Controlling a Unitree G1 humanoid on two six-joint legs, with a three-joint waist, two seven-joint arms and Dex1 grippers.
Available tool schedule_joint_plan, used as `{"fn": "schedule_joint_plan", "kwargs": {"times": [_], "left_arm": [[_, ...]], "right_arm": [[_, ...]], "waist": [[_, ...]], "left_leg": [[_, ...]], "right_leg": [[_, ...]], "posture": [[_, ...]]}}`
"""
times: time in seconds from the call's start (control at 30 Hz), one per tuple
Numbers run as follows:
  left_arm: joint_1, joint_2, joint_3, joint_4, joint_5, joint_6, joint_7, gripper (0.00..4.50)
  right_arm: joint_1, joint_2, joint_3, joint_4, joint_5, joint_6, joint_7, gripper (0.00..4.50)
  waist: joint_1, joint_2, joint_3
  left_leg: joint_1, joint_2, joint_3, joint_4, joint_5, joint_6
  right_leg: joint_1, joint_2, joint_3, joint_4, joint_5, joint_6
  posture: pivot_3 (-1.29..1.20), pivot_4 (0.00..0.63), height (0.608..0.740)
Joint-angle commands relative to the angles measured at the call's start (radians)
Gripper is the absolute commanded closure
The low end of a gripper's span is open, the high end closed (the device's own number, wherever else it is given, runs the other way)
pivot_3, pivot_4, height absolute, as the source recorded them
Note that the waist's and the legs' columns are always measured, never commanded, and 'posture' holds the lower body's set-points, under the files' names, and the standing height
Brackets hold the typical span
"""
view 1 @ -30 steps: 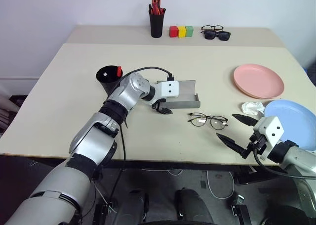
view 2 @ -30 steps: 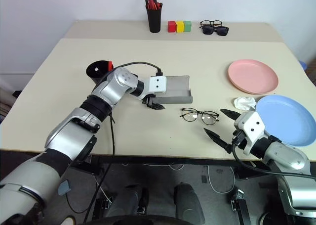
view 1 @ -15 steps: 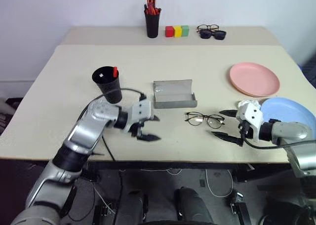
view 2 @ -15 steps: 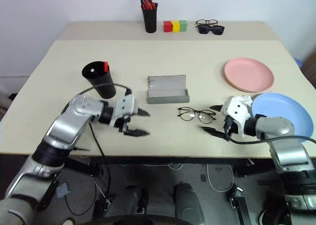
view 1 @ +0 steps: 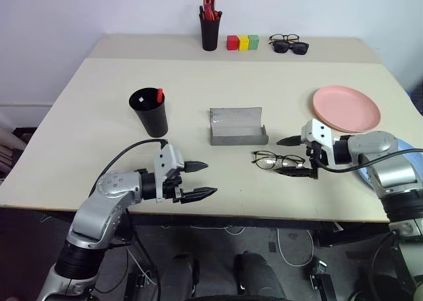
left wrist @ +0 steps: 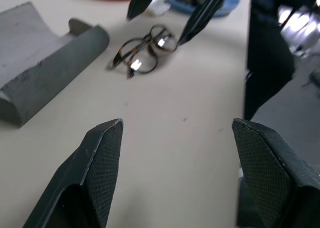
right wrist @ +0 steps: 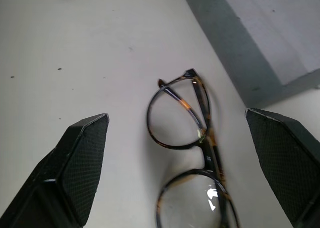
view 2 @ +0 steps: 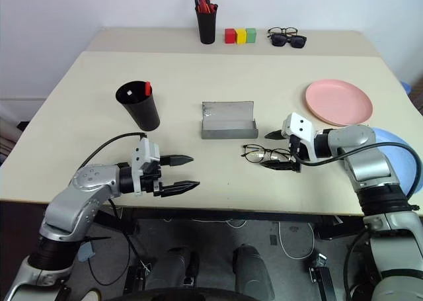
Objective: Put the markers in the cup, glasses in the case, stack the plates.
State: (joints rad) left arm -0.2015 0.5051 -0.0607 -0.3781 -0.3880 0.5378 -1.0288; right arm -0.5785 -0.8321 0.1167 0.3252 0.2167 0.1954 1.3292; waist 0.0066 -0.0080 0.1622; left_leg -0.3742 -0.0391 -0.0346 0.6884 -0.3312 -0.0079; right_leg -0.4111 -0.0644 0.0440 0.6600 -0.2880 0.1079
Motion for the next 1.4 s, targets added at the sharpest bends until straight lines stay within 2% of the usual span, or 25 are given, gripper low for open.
{"fn": "schedule_joint_plan", "kwargs": {"times": [0.03, 0.33, 0.9, 1.0, 1.23, 1.27, 1.4], "left_arm": [[0.011, 0.025, 0.027, -0.043, -0.041, -0.017, 0.006, 0.98], [0.093, 0.139, 0.023, -0.09, -0.026, -0.12, -0.017, 0.98], [0.119, 0.175, 0.038, -0.121, -0.038, -0.127, 0.053, 0.98], [0.133, 0.177, 0.043, -0.137, -0.044, -0.122, 0.065, 0.94], [0.147, 0.185, 0.048, -0.15, -0.048, -0.118, 0.089, 0.94], [0.149, 0.184, 0.049, -0.151, -0.048, -0.118, 0.093, 0.94], [0.159, 0.185, 0.048, -0.156, -0.045, -0.122, 0.101, 0.94]], "right_arm": [[-0.049, 0.014, 0.011, 0.052, -0.02, -0.035, 0.027, 0.0], [-0.101, 0.05, 0.023, 0.159, -0.062, -0.08, 0.045, 0.0], [-0.121, 0.08, 0.04, 0.259, -0.111, -0.119, 0.078, 0.0], [-0.126, 0.084, 0.044, 0.274, -0.121, -0.127, 0.085, 0.76], [-0.122, 0.094, 0.051, 0.29, -0.134, -0.14, 0.093, 4.13], [-0.12, 0.095, 0.051, 0.288, -0.133, -0.141, 0.093, 4.43], [-0.112, 0.093, 0.046, 0.272, -0.131, -0.141, 0.091, 4.43]], "waist": [[-0.002, 0.0, 0.0], [-0.018, 0.0, 0.0], [-0.02, 0.001, 0.0], [-0.021, 0.001, 0.0], [-0.023, 0.0, 0.0], [-0.025, 0.0, 0.0], [-0.026, -0.001, -0.001]], "left_leg": [[0.0, 0.0, 0.0, 0.0, 0.0, 0.0], [0.0, 0.0, 0.0, -0.002, 0.0, -0.001], [0.0, 0.0, 0.0, -0.004, 0.0, -0.001], [0.0, 0.0, 0.0, -0.004, 0.0, -0.001], [0.001, 0.0, 0.0, -0.004, 0.0, -0.001], [0.002, 0.0, 0.0, -0.004, 0.0, -0.001], [0.004, 0.001, 0.0, -0.004, -0.002, 0.004]], "right_leg": [[0.0, 0.0, 0.0, 0.0, 0.0, 0.0], [0.0, 0.0, 0.0, -0.001, 0.0, 0.0], [0.0, 0.0, 0.0, -0.003, 0.0, 0.0], [-0.001, 0.0, 0.0, -0.003, 0.0, 0.0], [0.001, 0.0, 0.0, -0.003, 0.0, 0.0], [0.001, 0.0, 0.0, -0.004, 0.0, -0.001], [0.004, 0.0, 0.0, -0.005, 0.002, -0.002]], "posture": [[0.0, 0.15, 0.74], [0.0, 0.15, 0.74], [0.0, 0.15, 0.74], [0.0, 0.15, 0.74], [0.0, 0.15, 0.74], [0.0, 0.15, 0.74], [0.0, 0.15, 0.74]]}}
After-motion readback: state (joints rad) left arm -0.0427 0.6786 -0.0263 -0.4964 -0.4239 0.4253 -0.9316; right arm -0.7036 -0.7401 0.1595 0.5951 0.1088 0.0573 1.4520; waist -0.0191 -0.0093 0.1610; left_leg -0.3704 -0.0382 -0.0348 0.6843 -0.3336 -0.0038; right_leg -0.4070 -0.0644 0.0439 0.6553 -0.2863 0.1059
